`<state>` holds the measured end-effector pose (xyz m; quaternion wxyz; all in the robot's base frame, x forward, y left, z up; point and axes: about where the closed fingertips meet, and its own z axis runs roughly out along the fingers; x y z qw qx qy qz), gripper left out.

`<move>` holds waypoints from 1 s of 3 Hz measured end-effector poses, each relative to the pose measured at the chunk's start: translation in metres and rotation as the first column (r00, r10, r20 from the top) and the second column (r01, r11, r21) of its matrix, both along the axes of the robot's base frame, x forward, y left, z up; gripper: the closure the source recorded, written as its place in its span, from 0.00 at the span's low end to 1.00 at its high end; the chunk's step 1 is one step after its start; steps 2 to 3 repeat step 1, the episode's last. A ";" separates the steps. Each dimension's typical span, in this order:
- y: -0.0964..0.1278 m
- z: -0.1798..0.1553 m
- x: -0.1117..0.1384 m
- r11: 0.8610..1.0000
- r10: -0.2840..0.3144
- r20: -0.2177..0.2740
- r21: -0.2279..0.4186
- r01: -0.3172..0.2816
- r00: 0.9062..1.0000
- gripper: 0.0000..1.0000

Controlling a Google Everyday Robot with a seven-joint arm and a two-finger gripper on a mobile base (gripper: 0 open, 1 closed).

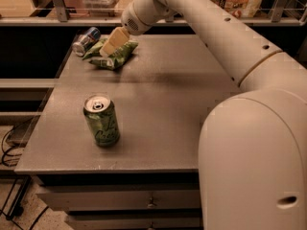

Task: Move green jalapeno chip bag near redbull can

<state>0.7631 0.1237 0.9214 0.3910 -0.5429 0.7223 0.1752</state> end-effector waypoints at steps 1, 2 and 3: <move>0.000 0.000 0.000 1.000 0.000 0.000 0.000 0.000 1.000 0.00; 0.000 0.000 0.000 1.000 0.000 0.000 0.000 0.000 1.000 0.00; 0.000 0.000 0.000 1.000 0.000 0.000 0.000 0.000 1.000 0.00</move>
Offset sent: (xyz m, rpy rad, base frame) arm 0.0000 0.0000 0.0000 0.0000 0.0000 0.0000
